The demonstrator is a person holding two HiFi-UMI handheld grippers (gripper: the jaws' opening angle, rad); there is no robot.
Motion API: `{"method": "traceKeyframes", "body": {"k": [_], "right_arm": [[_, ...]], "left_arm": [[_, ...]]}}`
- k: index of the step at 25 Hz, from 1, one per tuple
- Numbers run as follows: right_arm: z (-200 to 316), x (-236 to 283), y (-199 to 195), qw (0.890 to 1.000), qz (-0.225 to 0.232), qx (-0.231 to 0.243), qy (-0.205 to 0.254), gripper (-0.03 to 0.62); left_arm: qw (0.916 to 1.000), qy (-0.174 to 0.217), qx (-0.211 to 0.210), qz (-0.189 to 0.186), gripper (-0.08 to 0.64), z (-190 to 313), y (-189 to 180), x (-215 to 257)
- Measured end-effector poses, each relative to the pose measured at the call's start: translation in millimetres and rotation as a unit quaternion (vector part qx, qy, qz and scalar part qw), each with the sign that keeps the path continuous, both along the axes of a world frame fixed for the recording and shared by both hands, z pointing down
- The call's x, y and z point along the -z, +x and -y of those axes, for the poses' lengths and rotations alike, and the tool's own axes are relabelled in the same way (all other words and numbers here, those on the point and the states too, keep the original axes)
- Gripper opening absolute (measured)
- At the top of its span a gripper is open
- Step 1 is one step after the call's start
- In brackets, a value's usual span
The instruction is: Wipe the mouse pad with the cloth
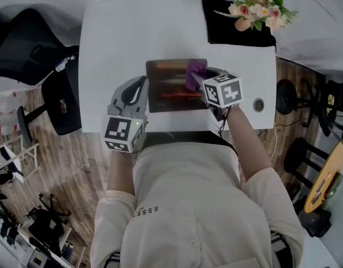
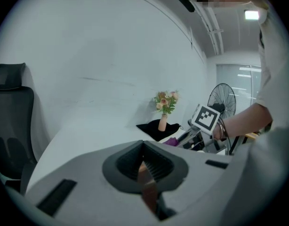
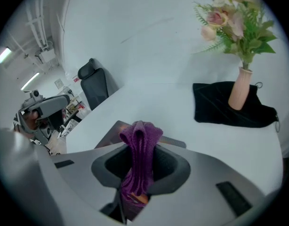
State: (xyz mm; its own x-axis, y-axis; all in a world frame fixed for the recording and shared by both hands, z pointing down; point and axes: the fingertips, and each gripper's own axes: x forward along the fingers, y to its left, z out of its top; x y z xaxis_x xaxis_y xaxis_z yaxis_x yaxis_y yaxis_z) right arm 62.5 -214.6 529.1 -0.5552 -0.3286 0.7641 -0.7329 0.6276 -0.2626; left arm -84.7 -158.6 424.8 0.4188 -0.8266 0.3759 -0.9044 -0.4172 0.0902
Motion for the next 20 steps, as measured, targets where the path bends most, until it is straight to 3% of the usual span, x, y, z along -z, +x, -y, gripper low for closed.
{"method": "traceKeyframes", "body": {"k": [11, 20], "right_arm": [[-61.5, -22.7, -113.7, 0.995, 0.012, 0.082, -0.050, 0.103], [-70.7, -40.2, -144.9, 0.995, -0.010, 0.081, -0.053, 0.103]], "left_arm": [[0.9990, -0.025, 0.029, 0.022, 0.000, -39.4, -77.3, -9.2], [0.9981, -0.037, 0.040, 0.027, 0.000, -59.4, -106.5, -17.2]]}}
